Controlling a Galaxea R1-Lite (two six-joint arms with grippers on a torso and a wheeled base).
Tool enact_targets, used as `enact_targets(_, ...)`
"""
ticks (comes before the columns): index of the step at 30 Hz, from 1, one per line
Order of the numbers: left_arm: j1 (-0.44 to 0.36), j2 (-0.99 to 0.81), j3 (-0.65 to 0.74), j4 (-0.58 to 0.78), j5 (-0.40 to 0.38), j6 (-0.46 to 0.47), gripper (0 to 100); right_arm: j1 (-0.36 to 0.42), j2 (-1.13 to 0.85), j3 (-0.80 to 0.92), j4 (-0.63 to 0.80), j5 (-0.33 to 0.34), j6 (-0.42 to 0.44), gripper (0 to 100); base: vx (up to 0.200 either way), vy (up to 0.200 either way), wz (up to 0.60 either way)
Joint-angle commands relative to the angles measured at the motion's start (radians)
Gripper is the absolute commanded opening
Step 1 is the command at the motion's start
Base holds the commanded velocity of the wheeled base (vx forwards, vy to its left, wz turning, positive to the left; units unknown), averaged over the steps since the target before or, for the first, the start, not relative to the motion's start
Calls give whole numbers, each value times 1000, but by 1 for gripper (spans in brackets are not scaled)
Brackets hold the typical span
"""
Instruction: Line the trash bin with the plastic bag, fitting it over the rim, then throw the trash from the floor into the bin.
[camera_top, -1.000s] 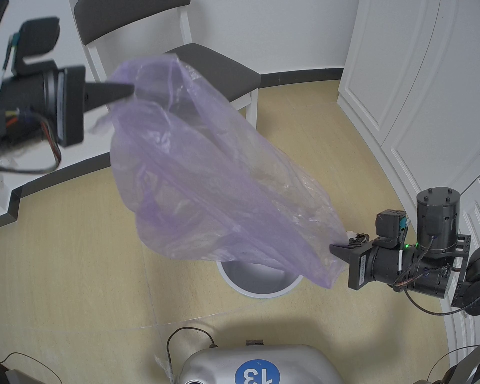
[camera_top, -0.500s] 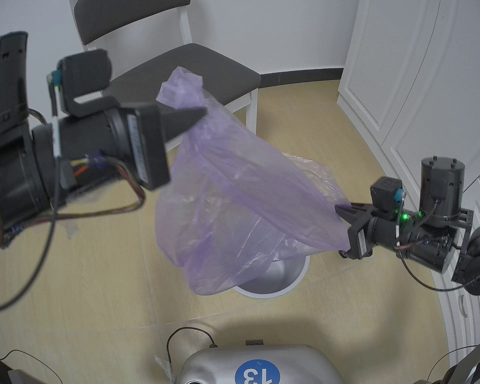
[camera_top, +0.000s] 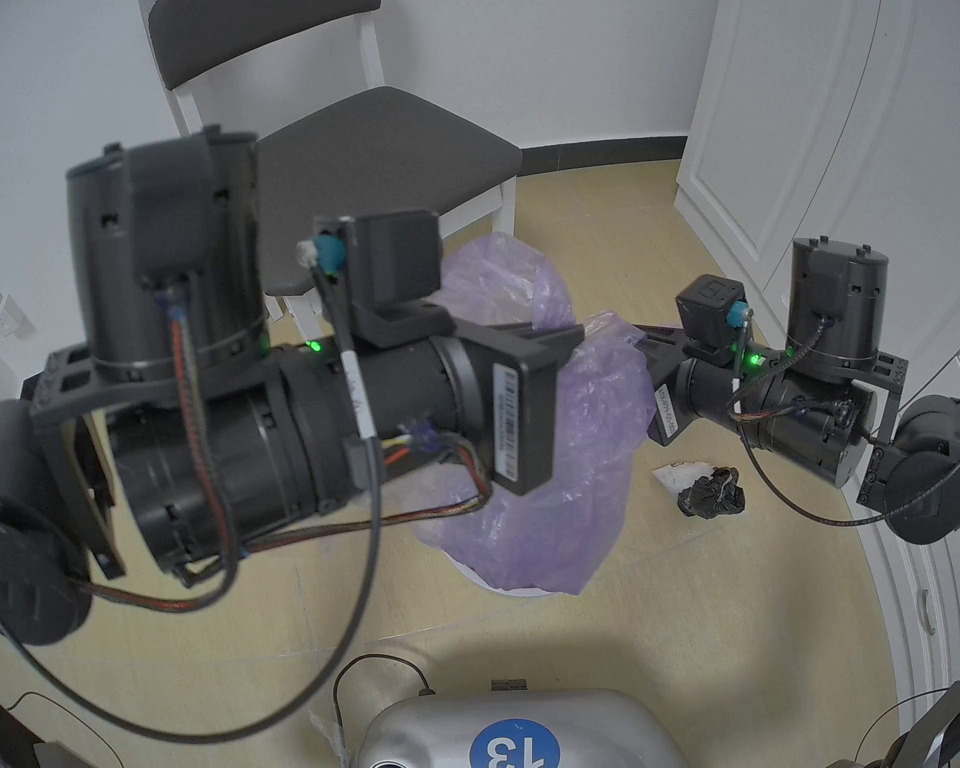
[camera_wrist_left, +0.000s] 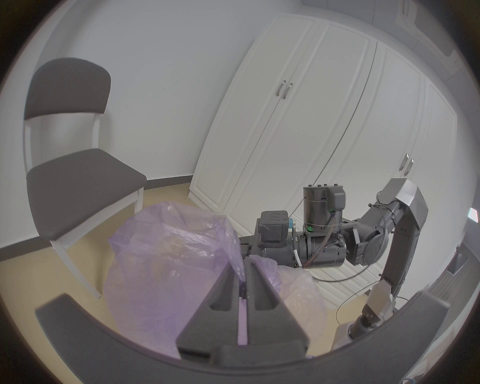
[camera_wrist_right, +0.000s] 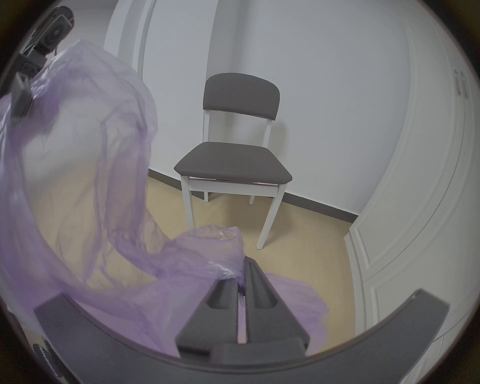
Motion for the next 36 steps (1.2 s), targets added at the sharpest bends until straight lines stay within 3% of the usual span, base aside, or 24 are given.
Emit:
enact_targets(1, 57, 109, 36, -91, -10, -9, 0, 9, 18, -4, -6, -6, -1, 0, 0, 0, 0)
enact_targets(4, 80, 120, 67, -171, -12, -9, 0, -14, 17, -5, -6, -16, 1, 0, 0, 0, 0)
enact_targets(7, 87, 73, 142, -277, -13, -9, 0, -123, 12, -5, -6, -26, 4, 0, 0, 0, 0)
enact_targets(14, 136, -98, 312, -263, -22, -3, 0, -269, -87, 19, -1, -15, 31, 0, 0, 0, 0)
enact_targets(20, 239, -159, 310, -103, -12, 9, 0, -327, -155, 48, 5, -10, 48, 0, 0, 0, 0)
enact_targets(21, 290, -176, 291, 7, -16, 25, 0, -344, -179, 64, 7, -10, 47, 0, 0, 0, 0)
enact_targets(26, 380, -199, 260, 199, -18, 100, 0, -358, -232, 110, 40, -10, 47, 0, 0, 0, 0)
enact_targets(32, 454, -205, 271, 305, -19, 206, 0, -358, -333, 179, 126, -9, 39, 0, 0, 0, 0)
enact_targets(36, 460, -231, 283, 331, -21, 218, 0, -356, -410, 233, 218, -1, 27, 0, 0, 0, 0)
